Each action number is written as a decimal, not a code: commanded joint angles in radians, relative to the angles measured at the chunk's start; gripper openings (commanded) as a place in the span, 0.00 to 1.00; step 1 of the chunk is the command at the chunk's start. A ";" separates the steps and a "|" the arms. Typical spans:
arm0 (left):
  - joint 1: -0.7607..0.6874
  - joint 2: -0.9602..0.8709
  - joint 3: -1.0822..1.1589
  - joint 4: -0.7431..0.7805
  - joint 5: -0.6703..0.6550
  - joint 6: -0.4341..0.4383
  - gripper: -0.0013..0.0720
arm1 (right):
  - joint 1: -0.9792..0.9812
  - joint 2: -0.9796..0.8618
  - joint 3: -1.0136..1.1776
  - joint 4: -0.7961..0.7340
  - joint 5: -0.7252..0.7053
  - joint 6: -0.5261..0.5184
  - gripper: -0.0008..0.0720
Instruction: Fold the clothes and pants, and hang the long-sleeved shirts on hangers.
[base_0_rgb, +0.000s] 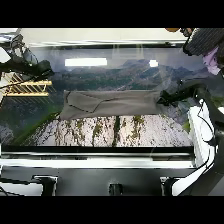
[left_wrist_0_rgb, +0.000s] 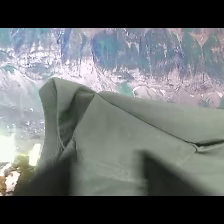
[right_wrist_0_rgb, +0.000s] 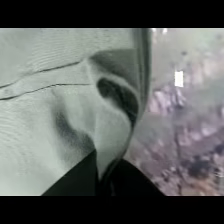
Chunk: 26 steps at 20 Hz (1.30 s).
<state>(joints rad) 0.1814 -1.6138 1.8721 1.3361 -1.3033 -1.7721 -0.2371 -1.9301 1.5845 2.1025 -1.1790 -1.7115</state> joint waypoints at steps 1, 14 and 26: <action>-0.032 -0.008 0.000 -0.008 -0.005 0.002 0.05 | 0.010 0.107 0.021 -0.031 -0.038 0.057 0.06; -0.588 -0.391 -0.002 -0.240 0.329 -0.219 0.04 | 0.010 0.528 0.026 -0.136 -0.222 0.236 0.06; -0.781 -0.562 -0.002 -0.611 0.637 -0.262 0.04 | 0.010 0.626 0.026 -0.152 -0.300 0.257 0.06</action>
<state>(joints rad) -0.5629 -2.1441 1.8694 0.8322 -0.7425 -2.0232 -0.2276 -1.3155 1.6096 1.9533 -1.4620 -1.4574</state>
